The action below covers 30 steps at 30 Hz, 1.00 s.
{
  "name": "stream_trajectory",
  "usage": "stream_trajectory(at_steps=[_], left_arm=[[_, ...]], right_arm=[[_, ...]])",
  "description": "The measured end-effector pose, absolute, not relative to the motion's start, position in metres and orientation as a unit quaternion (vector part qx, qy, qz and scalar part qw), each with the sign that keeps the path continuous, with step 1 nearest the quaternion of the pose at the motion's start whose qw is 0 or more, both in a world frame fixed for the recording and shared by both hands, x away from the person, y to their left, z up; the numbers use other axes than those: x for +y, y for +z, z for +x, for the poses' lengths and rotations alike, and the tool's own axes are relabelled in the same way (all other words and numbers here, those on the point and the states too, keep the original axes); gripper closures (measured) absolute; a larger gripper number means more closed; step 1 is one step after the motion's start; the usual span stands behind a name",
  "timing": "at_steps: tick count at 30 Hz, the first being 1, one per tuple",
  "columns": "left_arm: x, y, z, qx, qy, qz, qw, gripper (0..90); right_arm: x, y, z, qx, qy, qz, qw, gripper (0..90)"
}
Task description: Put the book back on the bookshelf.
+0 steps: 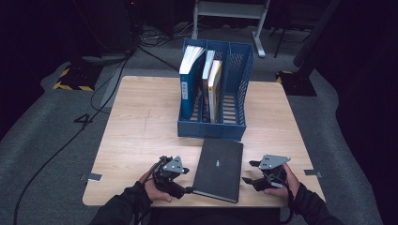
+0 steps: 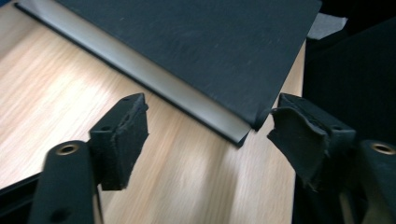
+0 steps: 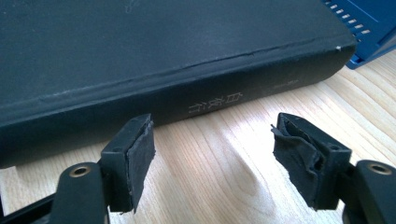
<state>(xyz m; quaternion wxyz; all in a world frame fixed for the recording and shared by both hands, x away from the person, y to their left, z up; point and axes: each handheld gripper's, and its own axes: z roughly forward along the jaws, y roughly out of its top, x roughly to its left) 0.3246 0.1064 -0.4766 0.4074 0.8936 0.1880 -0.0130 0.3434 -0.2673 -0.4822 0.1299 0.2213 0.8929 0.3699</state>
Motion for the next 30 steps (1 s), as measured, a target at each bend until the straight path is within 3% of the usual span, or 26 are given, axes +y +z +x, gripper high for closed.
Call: stream_trajectory(at_steps=[7, 13, 22, 30], left_arm=[[0.093, -0.475, 0.338, 0.223, -0.032, 0.878, 0.423, 23.1], [0.081, -0.476, 0.351, 0.221, -0.012, 0.884, 0.411, 23.4], [0.067, -0.479, 0.375, 0.25, -0.015, 0.878, 0.409, 21.5], [0.058, -0.484, 0.39, 0.256, -0.049, 0.875, 0.407, 15.2]], right_arm=[[-0.268, -0.482, 0.345, 0.893, 0.371, 0.221, 0.13, 29.5], [-0.268, -0.482, 0.346, 0.896, 0.364, 0.217, 0.13, 35.5], [-0.266, -0.485, 0.353, 0.896, 0.362, 0.222, 0.128, 36.0], [-0.265, -0.486, 0.356, 0.897, 0.36, 0.223, 0.127, 34.9]])
